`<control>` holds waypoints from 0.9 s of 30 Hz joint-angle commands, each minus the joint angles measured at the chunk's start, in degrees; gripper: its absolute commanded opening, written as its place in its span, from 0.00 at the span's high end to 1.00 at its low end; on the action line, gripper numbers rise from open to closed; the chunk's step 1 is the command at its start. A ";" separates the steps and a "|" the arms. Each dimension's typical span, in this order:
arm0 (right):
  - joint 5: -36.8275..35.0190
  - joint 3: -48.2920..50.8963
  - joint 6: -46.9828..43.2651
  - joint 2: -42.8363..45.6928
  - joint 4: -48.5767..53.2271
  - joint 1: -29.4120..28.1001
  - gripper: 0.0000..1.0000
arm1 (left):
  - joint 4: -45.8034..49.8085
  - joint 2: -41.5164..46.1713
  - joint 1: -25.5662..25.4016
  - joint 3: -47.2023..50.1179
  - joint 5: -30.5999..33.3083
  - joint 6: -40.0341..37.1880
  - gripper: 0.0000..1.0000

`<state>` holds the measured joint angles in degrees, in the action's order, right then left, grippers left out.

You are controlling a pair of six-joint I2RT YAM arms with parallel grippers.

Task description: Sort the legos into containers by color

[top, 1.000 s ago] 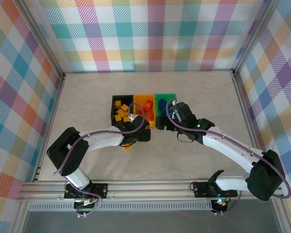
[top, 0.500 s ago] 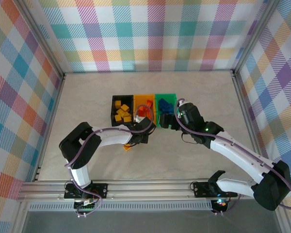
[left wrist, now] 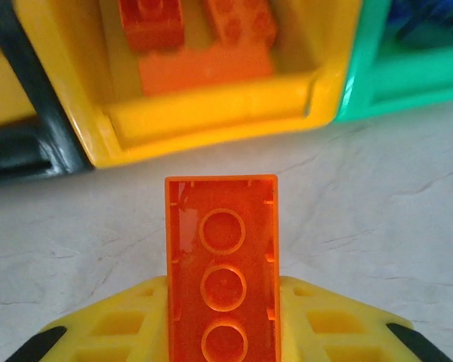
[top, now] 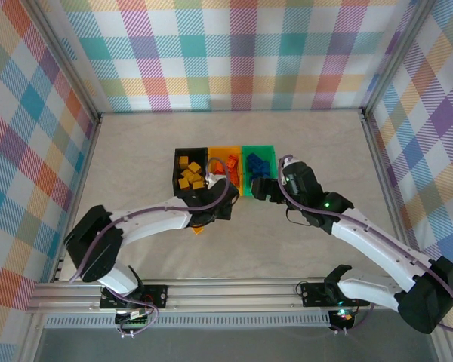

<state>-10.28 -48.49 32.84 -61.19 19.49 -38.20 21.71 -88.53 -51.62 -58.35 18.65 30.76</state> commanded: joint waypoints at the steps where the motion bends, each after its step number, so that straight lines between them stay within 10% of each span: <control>1: -0.86 1.00 1.34 1.60 -0.38 0.64 0.07 | 2.92 -0.58 2.47 -6.37 -0.59 -0.91 0.68; 12: -1.03 1.75 1.61 4.54 2.11 1.50 0.07 | 5.25 -19.21 11.21 -27.56 -3.89 -3.43 0.64; 16: -0.88 1.99 1.70 5.37 2.68 1.54 0.07 | 7.26 -22.54 12.07 -31.87 -4.15 -3.47 0.42; 27: 1.20 1.73 1.50 4.15 1.64 1.72 0.05 | 3.02 -3.44 8.33 -14.96 -6.97 -0.50 0.14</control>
<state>-10.35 -47.22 33.89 -56.42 21.93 -36.80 25.47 -100.03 -41.39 -78.83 12.62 28.73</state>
